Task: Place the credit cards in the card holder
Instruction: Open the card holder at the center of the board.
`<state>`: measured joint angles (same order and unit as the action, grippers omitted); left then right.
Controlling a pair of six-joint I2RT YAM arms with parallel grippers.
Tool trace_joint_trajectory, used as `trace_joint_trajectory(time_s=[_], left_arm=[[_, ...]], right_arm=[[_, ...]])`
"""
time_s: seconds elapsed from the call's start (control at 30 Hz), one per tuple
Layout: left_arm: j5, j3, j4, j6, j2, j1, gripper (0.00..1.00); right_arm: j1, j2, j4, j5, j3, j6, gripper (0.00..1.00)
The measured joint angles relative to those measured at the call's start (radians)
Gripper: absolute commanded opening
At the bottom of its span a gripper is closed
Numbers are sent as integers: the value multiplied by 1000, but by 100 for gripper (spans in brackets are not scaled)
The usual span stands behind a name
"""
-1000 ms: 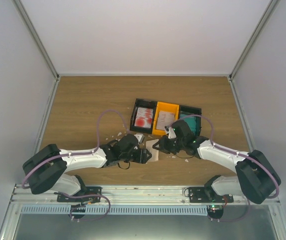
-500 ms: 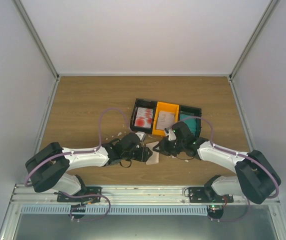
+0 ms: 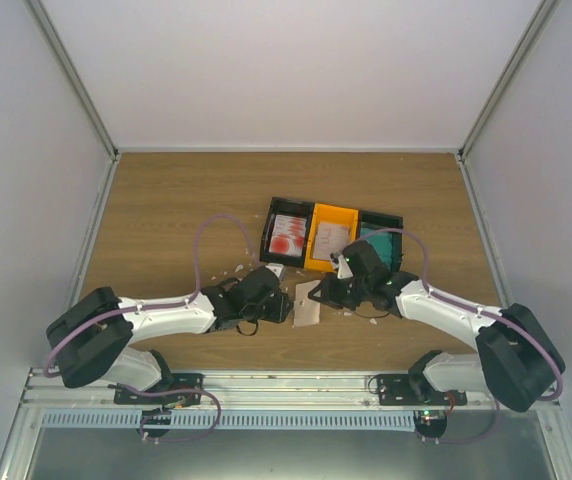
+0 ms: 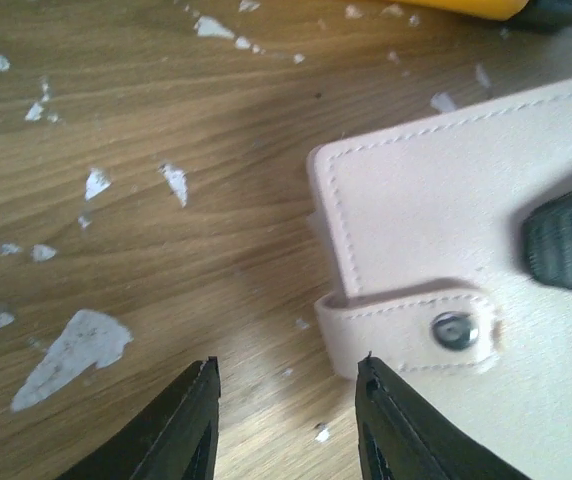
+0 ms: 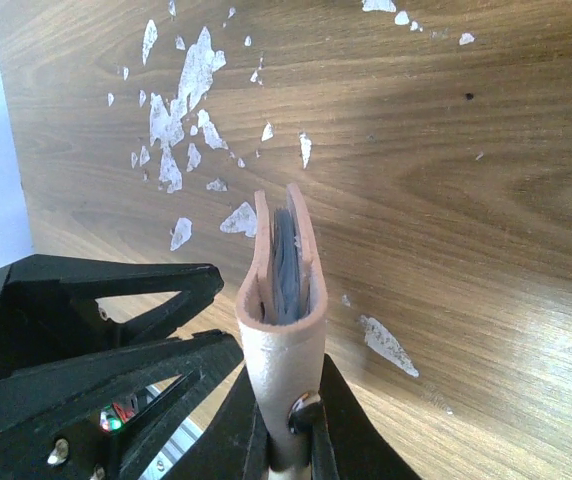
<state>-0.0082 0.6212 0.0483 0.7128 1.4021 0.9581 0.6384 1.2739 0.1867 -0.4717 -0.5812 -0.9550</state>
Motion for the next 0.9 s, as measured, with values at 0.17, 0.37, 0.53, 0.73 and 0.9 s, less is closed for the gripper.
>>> trace_joint_trajectory(time_s=[0.17,0.37,0.53,0.73,0.9], left_arm=[[11,-4,36,-14,-3,-5,53],[129,-2,-23,-47,-12,-5,66],[184,32,-53,-55,15,-5,67],[165,63,-53,-53,82,-5,55],[119,63,-28,-48,99,-5,44]], right_arm=[[0,0,14,3,-3,8,0],[0,2,15,2,-3,24,1],[0,3,13,-5,-3,27,1],[0,3,6,-4,10,27,0],[0,3,5,-4,24,26,0]])
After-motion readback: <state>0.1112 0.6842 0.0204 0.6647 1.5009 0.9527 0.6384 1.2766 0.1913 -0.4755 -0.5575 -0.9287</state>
